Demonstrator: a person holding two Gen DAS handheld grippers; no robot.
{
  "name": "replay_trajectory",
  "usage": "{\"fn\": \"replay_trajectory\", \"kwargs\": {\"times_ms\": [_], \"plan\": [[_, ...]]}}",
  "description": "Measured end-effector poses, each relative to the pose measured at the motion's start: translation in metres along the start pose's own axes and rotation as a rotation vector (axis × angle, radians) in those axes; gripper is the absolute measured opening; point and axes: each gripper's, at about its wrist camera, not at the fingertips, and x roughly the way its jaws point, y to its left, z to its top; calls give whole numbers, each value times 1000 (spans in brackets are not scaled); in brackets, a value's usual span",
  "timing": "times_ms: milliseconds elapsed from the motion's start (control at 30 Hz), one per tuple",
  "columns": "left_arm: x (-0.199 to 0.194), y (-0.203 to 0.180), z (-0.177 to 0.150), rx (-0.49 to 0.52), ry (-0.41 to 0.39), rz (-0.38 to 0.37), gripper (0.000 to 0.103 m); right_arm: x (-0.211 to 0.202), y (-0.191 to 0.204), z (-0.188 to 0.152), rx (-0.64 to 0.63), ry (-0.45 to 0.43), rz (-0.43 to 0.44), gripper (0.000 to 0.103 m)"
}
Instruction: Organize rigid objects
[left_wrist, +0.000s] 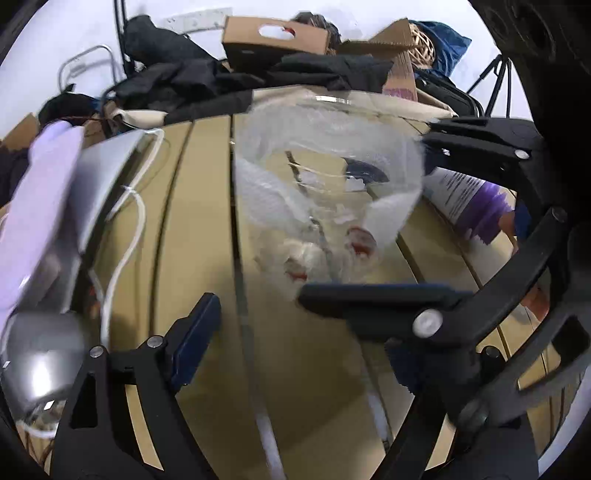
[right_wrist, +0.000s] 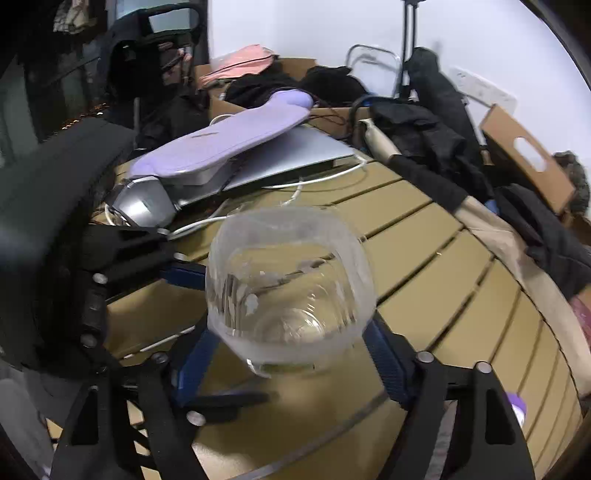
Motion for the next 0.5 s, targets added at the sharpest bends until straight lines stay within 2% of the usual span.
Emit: {"fn": "replay_trajectory", "kwargs": {"times_ms": [100, 200, 267, 300, 433, 500], "plan": [[-18, 0, -9, -18, -16, 3, 84, -22, 6, -6, 22, -24, -12, 83], [-46, 0, -18, -28, -60, 42, 85, -62, 10, -20, 82, -61, -18, 92], [-67, 2, -26, -49, -99, 74, 92, -87, 13, -34, 132, -83, -23, 92], [-80, 4, -32, -67, -126, 98, 97, -99, 14, -43, 160, -88, -37, 92], [-120, 13, -51, -146, -183, 153, 98, -148, 21, -84, 298, -92, -171, 92], [-143, 12, -63, -177, -200, 185, 98, -164, 25, -98, 344, -97, -208, 92]]}}
